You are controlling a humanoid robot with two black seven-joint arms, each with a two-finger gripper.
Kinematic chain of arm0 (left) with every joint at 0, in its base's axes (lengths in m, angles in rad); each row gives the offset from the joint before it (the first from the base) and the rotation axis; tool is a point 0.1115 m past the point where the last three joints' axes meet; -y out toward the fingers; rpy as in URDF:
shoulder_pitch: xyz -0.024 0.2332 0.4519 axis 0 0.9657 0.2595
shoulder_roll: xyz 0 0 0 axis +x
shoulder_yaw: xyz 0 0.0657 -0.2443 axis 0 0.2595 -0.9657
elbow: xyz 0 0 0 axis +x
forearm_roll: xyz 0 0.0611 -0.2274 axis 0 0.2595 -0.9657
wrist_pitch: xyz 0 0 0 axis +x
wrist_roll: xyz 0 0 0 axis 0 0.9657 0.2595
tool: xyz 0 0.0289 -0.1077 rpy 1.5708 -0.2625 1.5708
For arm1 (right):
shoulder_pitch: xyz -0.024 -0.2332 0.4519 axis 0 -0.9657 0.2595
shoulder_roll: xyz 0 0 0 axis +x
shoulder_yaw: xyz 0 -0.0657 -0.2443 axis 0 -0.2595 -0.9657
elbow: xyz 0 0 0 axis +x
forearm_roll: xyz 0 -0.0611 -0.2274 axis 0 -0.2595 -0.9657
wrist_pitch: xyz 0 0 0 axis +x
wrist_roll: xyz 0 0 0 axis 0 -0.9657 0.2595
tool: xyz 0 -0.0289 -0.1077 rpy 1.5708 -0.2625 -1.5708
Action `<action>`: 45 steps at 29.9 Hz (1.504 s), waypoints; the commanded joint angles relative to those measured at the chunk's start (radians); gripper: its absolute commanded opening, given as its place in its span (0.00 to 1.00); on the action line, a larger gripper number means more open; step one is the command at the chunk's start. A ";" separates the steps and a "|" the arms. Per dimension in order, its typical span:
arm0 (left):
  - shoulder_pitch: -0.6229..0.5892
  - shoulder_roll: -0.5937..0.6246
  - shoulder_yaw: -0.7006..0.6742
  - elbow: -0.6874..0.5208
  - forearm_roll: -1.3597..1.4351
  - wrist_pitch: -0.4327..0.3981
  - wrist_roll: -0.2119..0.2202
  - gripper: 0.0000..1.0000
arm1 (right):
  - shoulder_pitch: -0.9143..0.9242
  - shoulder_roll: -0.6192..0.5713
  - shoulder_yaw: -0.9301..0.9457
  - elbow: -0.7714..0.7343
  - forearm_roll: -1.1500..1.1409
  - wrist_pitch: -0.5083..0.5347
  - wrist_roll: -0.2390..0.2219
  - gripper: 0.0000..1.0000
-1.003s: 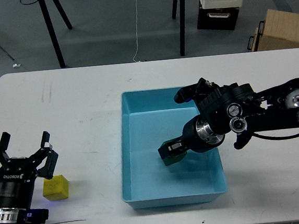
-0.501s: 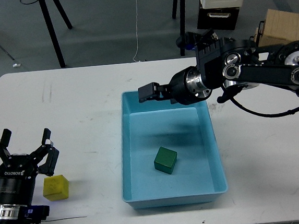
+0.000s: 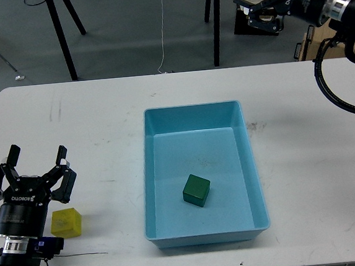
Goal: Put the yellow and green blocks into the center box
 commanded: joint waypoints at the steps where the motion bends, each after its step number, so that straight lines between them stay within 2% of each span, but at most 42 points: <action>1: -0.017 0.000 0.002 0.006 0.001 0.000 0.001 1.00 | -0.191 -0.025 0.167 0.007 0.109 0.028 0.001 1.00; 4: -0.029 0.000 0.002 0.006 0.001 0.000 0.000 1.00 | -0.352 -0.028 0.292 0.053 0.179 0.028 0.007 1.00; 9: -0.043 0.000 0.000 0.006 0.001 0.000 -0.002 1.00 | -0.695 0.002 0.516 0.208 0.202 0.028 0.061 1.00; 14: -0.043 0.000 0.000 0.003 0.001 0.000 -0.006 1.00 | -1.062 0.136 0.690 0.421 0.195 0.028 0.064 1.00; 18: -0.042 0.000 -0.015 -0.002 -0.001 0.000 -0.025 1.00 | -1.266 0.252 0.768 0.562 0.187 0.028 0.062 1.00; 22: -0.042 0.000 -0.021 -0.005 -0.002 0.000 -0.066 1.00 | -1.326 0.306 0.771 0.581 0.186 0.028 0.062 1.00; 25: -0.046 0.000 -0.054 0.000 -0.010 0.000 -0.075 1.00 | -1.331 0.303 0.770 0.579 0.181 0.028 0.061 1.00; 27: -0.066 0.000 -0.104 0.004 -0.014 0.000 -0.098 1.00 | -1.333 0.288 0.773 0.581 0.169 0.028 0.061 1.00; 31: -0.086 0.000 -0.187 0.004 -0.034 0.000 -0.189 1.00 | -1.348 0.182 0.776 0.596 0.170 0.028 0.062 1.00; 32: -0.086 0.000 -0.205 0.004 -0.039 0.000 -0.186 1.00 | -1.351 0.165 0.781 0.602 0.170 0.028 0.062 1.00; 35: -0.126 0.089 -0.279 0.032 -0.042 0.000 -0.181 1.00 | -1.365 0.148 0.801 0.610 0.170 0.028 0.062 1.00; 39: -0.215 0.208 -0.284 0.027 -0.017 0.000 -0.170 1.00 | -1.365 0.150 0.802 0.610 0.170 0.028 0.062 1.00; 45: -0.241 0.608 -0.275 -0.015 0.188 0.000 -0.172 1.00 | -1.366 0.151 0.805 0.608 0.170 0.028 0.062 1.00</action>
